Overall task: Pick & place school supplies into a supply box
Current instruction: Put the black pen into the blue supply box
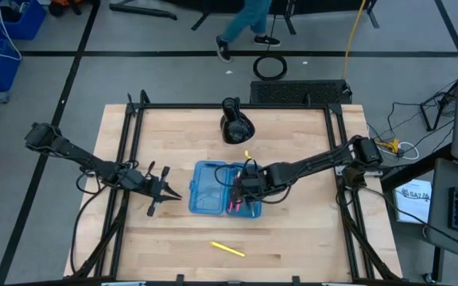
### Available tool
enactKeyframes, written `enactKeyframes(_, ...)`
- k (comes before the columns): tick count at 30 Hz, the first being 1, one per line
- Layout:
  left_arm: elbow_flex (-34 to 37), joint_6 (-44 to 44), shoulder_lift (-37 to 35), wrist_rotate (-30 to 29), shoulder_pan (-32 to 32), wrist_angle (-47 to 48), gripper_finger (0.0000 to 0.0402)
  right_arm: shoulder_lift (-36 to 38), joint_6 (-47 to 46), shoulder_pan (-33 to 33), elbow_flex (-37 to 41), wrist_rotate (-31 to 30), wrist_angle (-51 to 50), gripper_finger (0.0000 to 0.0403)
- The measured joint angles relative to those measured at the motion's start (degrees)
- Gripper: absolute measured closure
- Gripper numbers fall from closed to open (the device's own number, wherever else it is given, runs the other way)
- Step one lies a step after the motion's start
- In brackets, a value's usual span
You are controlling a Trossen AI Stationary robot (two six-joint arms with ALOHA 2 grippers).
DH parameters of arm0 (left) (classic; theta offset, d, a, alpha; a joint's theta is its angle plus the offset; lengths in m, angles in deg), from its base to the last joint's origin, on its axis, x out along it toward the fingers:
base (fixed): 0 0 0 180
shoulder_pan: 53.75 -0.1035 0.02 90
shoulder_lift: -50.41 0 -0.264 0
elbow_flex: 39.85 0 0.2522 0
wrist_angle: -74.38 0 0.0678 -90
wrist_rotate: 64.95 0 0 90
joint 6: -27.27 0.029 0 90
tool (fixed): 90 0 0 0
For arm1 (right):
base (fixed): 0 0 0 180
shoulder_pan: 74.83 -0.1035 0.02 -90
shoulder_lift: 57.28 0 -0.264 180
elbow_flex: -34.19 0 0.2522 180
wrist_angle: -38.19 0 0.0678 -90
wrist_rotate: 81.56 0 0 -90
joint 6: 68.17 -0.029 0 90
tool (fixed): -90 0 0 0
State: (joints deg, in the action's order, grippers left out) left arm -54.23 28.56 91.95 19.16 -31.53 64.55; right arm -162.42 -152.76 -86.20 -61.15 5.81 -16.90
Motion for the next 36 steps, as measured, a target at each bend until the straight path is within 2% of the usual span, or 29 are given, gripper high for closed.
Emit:
enactKeyframes(3,0.0,-0.04,0.0,0.0,0.0,0.02,0.0366,0.0,0.87,-0.52,0.0,-0.07,0.84,0.0402)
enactKeyframes(7,0.0,-0.42,0.0,0.02,0.0,0.01,0.0366,0.53,8.56,-2.31,0.02,-1.94,7.05,0.0402)
enactKeyframes(10,0.0,-2.02,0.02,0.64,0.0,0.03,0.0366,3.16,18.06,-5.2,0.02,-9.39,9.11,0.0402)
enactKeyframes(14,0.01,-0.14,0.02,3.7,-0.01,-0.48,0.0366,9.15,25.16,-10.27,0.02,-24.7,2.44,0.0403)
enactKeyframes(16,0.01,1.91,0.01,3.94,-0.02,-0.59,0.0366,12.35,32.81,-12.74,0.91,-31.98,2.01,0.0403)
enactKeyframes(20,0.0,3.48,0.02,1.19,-0.07,-1.67,0.0366,17.99,50.37,-15.65,6.76,-38.88,9.54,0.0403)
enactKeyframes(23,0.0,3.42,0.0,-3.11,-0.07,-4.0,0.0366,21.8,59.74,-15.58,14.7,-37.2,19.89,0.0403)
enactKeyframes(27,-1.69,5.74,0.01,-12.63,-0.07,-2.61,0.0366,27.71,71.41,-13.59,28.94,-26.43,38.62,0.0403)
enactKeyframes(29,-2.84,5.58,0.0,-16.67,-0.11,-1.12,0.0366,30.38,74.4,-12.29,36.68,-23.28,49.1,0.0403)
enactKeyframes(32,-4.68,5.92,0.02,-17.6,-0.09,2.74,0.0366,34.06,76.01,-9.25,45.85,-21.04,59.08,0.0403)
enactKeyframes(36,-8.56,5.95,0.49,-16.98,-0.09,10.98,0.0366,36.87,76.03,-6.92,52.32,-21.38,64.23,0.0403)
